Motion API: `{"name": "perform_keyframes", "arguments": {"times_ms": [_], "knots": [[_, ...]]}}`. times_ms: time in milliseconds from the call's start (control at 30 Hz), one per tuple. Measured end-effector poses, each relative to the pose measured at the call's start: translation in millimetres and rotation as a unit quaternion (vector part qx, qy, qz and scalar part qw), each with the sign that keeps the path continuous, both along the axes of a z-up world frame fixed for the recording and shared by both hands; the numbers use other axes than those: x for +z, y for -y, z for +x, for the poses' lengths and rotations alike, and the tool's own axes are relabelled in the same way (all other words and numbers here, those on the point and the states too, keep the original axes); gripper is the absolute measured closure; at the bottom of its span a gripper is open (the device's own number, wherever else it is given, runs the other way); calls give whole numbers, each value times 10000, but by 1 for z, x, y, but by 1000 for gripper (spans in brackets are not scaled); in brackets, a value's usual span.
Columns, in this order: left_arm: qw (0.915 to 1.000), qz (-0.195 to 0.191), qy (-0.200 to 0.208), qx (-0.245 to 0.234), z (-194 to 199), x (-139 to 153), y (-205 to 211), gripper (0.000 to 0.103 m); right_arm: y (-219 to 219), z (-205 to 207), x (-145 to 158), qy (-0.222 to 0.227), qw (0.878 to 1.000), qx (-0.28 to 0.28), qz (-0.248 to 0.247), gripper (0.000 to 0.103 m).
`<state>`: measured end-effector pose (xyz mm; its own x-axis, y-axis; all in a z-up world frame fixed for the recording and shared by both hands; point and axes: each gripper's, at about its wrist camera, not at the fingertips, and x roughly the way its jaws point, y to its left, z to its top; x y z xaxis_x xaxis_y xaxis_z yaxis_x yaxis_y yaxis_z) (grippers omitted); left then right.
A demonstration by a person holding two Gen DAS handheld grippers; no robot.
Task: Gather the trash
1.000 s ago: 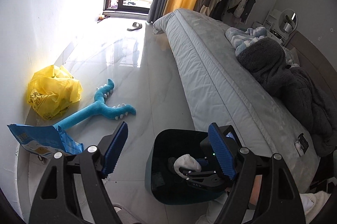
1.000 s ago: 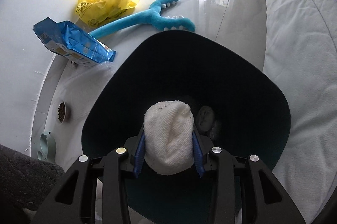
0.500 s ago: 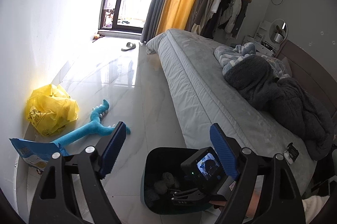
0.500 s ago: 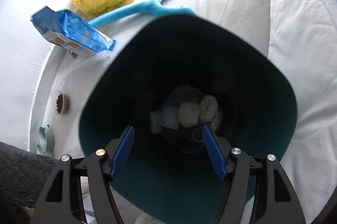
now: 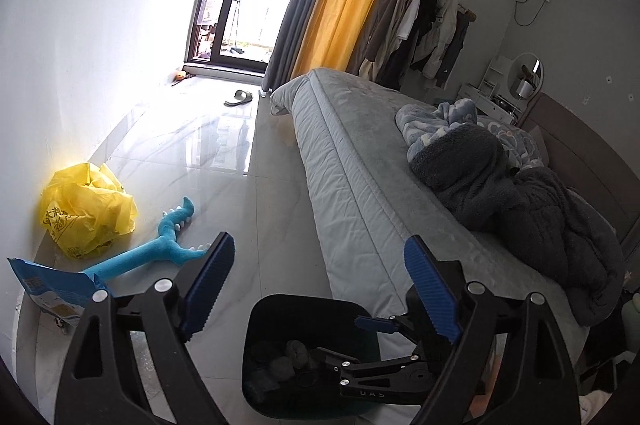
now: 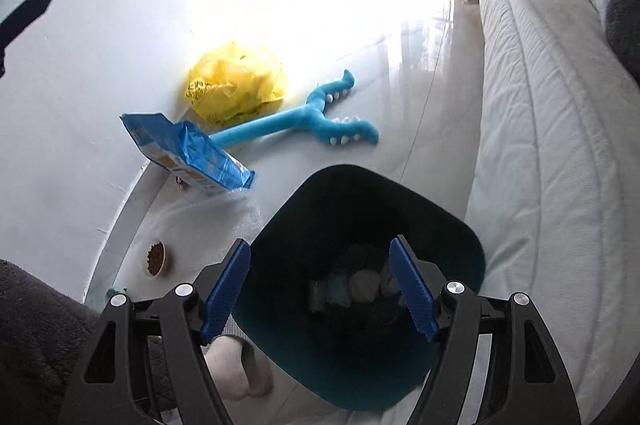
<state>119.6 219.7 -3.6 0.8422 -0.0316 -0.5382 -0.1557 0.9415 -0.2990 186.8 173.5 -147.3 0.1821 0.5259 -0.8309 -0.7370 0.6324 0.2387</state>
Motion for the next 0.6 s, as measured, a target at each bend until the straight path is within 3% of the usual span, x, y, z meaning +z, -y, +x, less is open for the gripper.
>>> {"name": "perform_keyframes", "arguments": {"times_ms": [300,600], "knots": [[9999,80,-30,-127,18,-3,33,14,62,10,45,596,9965,-513,282,23],[9992,-79,-61,-397,38,-1,73,14,137,3,70,1208,9855,-1191,88,11]]}}
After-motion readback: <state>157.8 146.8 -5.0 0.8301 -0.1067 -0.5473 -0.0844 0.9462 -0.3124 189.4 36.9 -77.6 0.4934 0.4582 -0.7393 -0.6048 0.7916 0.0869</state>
